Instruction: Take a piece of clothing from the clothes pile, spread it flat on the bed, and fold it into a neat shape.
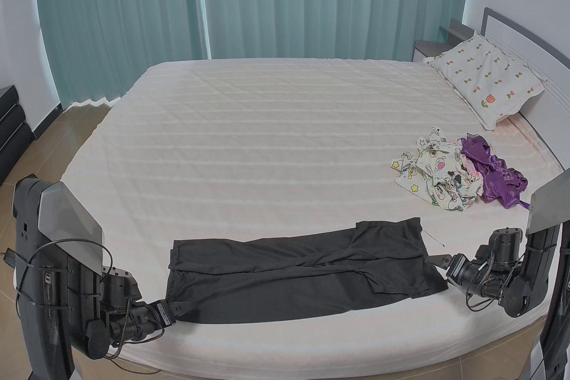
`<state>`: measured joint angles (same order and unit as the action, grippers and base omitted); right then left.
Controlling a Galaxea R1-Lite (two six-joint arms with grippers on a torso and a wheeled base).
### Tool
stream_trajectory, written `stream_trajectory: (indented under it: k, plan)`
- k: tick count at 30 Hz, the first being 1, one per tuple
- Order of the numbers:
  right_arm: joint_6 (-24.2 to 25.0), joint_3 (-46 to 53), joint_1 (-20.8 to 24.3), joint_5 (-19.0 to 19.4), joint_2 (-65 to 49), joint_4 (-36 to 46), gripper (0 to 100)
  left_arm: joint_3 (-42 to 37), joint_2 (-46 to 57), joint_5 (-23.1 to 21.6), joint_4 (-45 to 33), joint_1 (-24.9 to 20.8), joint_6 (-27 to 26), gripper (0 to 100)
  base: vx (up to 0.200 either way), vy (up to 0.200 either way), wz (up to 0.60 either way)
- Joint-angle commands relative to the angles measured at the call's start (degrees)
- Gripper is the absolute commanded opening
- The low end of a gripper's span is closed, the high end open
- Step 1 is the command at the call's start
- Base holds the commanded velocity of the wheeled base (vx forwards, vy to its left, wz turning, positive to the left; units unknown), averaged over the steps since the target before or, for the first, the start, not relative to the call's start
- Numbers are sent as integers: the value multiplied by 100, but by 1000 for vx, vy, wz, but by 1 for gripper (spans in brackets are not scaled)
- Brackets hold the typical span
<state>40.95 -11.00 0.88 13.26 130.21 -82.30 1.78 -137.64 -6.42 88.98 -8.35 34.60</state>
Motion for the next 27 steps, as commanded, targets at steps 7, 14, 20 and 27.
stream_trajectory:
  k: [7, 14, 20, 27]
  plan:
    - [-17, 115, 35, 1, 136, -146, 100, 349, -316, 256, 93, -97, 12, 0, 0, 0, 0]
    - [-43, 142, 35, -17, 145, -146, 100, 103, -360, 581, 93, -88, -6, 0, 0, 0, 0]
    - [-465, 423, -9, -17, 110, -137, 100, 15, -333, 598, 93, -44, -32, 0, 0, 0, 0]
    - [-799, 607, -9, -17, 216, -76, 100, 59, -298, 590, 102, 35, -14, 0, 0, 0, 0]
